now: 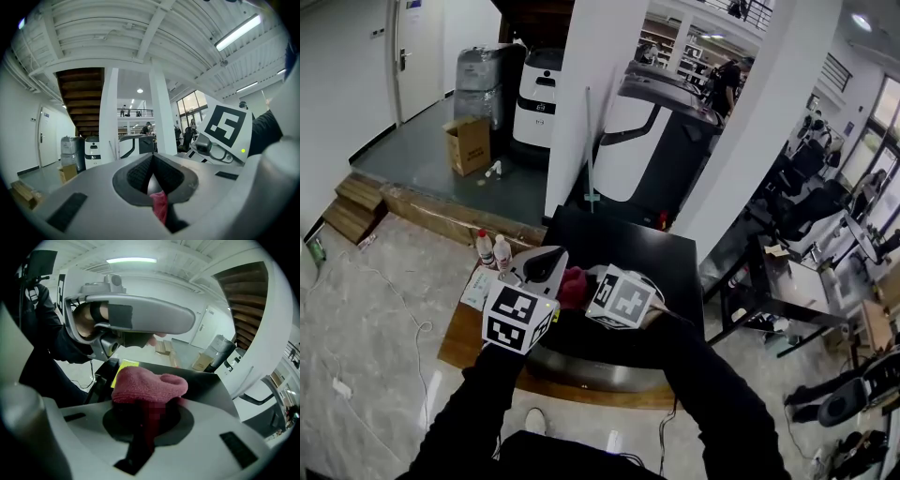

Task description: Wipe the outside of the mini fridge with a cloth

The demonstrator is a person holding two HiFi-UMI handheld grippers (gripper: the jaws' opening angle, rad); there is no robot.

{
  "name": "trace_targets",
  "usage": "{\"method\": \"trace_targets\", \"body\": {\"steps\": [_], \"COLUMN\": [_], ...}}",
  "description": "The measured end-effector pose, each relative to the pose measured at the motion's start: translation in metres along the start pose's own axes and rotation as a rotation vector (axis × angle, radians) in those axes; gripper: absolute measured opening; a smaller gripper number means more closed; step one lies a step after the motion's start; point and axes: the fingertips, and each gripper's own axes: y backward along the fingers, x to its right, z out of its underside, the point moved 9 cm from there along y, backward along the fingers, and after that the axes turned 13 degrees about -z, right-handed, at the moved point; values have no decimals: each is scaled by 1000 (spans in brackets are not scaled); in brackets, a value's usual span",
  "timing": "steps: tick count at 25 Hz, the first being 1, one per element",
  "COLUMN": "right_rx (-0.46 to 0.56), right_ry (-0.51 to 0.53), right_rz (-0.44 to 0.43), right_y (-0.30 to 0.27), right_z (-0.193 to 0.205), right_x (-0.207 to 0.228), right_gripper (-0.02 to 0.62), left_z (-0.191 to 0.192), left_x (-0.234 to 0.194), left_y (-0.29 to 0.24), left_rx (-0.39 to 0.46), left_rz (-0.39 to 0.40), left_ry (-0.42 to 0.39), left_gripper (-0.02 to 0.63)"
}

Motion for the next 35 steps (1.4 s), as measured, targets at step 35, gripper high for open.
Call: {"method": "trace_targets", "body": {"steps": [35], "right_rx": [259], "right_ry": [-199], "right_rz": [491], "right_y": [271], "right_z": [140], "right_x": [5], "right_gripper": [52], "left_z": [-95], "left_x": [183], "left_y": [-80], "left_rx": [105], "left_rz": [105], "left_ry": [30], "left_gripper": [6]}}
